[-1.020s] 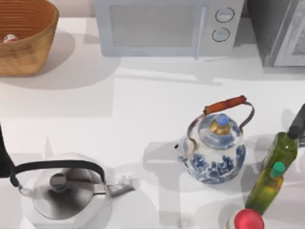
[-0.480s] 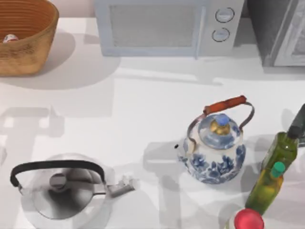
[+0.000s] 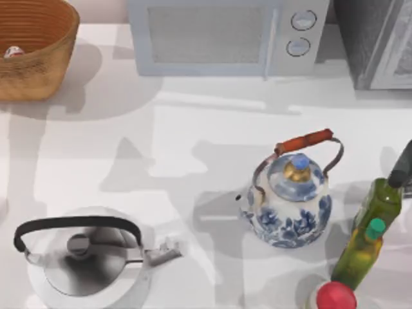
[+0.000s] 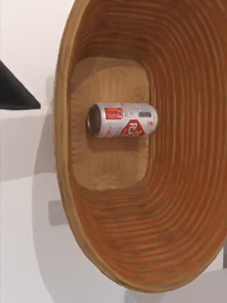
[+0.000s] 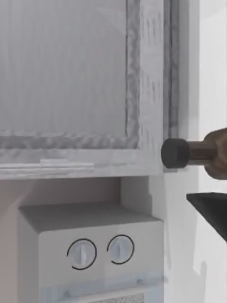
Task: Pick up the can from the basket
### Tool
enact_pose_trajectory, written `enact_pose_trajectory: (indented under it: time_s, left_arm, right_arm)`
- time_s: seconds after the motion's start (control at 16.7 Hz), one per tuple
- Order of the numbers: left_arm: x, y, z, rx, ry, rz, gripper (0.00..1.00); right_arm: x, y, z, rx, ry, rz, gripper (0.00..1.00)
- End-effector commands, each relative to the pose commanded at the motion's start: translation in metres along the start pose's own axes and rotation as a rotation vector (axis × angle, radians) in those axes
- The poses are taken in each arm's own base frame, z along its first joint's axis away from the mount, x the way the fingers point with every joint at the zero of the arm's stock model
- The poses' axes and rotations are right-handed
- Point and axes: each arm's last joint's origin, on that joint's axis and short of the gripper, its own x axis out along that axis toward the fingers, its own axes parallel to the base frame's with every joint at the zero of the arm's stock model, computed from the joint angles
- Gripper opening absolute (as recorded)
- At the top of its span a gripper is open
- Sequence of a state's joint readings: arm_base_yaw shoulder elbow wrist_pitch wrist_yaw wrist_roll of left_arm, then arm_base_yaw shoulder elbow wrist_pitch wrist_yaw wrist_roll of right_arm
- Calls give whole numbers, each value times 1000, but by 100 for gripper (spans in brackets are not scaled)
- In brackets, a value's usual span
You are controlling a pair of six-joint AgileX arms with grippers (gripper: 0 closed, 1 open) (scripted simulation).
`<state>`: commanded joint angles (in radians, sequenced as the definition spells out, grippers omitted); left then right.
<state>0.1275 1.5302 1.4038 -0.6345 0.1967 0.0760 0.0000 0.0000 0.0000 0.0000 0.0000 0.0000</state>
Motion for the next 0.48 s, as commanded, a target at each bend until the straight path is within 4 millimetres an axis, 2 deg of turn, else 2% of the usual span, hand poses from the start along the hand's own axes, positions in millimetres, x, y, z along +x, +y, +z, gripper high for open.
enact_pose_trajectory:
  time_s: [0.12, 0.24, 0.48]
  left_arm:
    - [41, 15, 21, -22, 92, -21, 100]
    - [83, 31, 33, -45, 176, -42, 100]
    - [161, 61, 33, -92, 314, -80, 100]
  right_arm:
    - [0, 0, 0, 0, 0, 0, 100]
    - [0, 0, 0, 0, 0, 0, 100]
    - [0, 0, 0, 0, 0, 0, 100]
